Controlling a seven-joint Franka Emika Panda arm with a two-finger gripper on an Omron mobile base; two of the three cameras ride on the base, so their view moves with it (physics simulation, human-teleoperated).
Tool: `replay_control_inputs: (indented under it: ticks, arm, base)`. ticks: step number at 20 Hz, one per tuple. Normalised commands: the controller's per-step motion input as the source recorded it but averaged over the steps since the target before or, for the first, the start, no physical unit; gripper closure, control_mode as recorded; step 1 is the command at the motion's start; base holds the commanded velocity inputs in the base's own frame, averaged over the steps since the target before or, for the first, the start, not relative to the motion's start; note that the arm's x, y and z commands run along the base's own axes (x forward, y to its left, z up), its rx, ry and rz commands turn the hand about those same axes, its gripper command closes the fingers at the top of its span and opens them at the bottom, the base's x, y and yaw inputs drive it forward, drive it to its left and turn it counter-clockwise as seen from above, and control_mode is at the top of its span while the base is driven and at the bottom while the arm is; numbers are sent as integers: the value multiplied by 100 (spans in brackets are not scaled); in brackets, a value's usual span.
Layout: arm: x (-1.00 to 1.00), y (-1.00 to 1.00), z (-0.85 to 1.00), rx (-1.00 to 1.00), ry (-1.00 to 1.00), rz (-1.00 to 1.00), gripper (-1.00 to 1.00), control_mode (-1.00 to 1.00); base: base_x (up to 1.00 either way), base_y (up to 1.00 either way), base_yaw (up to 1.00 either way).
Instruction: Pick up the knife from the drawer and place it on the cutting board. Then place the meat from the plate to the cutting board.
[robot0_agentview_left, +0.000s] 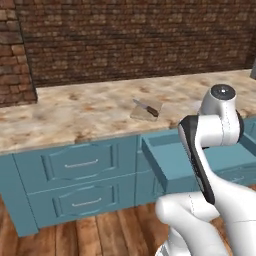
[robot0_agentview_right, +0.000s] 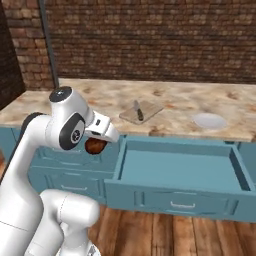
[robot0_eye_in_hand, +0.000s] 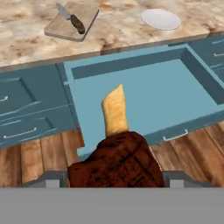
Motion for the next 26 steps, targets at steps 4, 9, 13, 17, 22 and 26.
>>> replay_control_inputs:
  ticks: [4, 9, 13, 17, 22, 26]
  arm:
    - [0, 0, 0, 0, 0, 0, 100, 100]
    - [0, 0, 0, 0, 0, 0, 100, 100]
    - [0, 0, 0, 0, 0, 0, 100, 100]
    - [0, 0, 0, 0, 0, 0, 100, 100]
    - [0, 0, 0, 0, 0, 0, 100, 100]
    - [0, 0, 0, 0, 0, 0, 100, 100]
  base:
    - [53, 100, -34]
    - [93, 56, -17]
    - [86, -1, -5]
    - [58, -37, -7]
    - [75, -14, -15]
    - [87, -6, -25]
